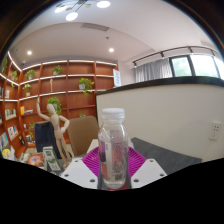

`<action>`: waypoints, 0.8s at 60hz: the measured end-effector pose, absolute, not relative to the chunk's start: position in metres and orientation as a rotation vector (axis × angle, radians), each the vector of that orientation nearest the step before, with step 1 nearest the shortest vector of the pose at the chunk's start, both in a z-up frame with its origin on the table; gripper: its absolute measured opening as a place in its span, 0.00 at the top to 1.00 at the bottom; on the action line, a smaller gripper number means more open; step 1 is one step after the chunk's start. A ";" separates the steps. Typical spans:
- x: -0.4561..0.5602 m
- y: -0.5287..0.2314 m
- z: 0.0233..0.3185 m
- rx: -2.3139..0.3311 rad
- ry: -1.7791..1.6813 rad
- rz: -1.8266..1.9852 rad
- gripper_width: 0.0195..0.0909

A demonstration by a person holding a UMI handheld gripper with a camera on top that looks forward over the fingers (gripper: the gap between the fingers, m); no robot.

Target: Pour water

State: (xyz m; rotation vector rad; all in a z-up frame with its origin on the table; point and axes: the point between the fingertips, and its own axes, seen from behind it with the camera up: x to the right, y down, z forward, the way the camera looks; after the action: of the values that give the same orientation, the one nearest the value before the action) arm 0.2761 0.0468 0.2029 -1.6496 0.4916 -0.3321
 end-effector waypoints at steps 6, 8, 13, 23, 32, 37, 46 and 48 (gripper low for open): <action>0.300 0.061 0.161 -1.711 0.437 -0.419 0.77; 0.297 0.064 0.161 -1.726 0.432 -0.417 0.77; 0.301 0.070 0.138 -1.749 0.423 -0.405 0.77; 0.305 0.078 0.106 -1.769 0.432 -0.372 0.77; 0.308 0.081 0.096 -1.722 0.470 -0.313 0.74; 0.311 0.079 0.099 -1.696 0.488 -0.296 0.73; 0.306 0.077 0.099 -1.701 0.475 -0.278 0.57; 0.300 0.078 0.098 -1.705 0.469 -0.248 0.52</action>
State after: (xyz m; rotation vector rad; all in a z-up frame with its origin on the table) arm 0.2998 0.0775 0.0981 -1.7050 0.4685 -0.2483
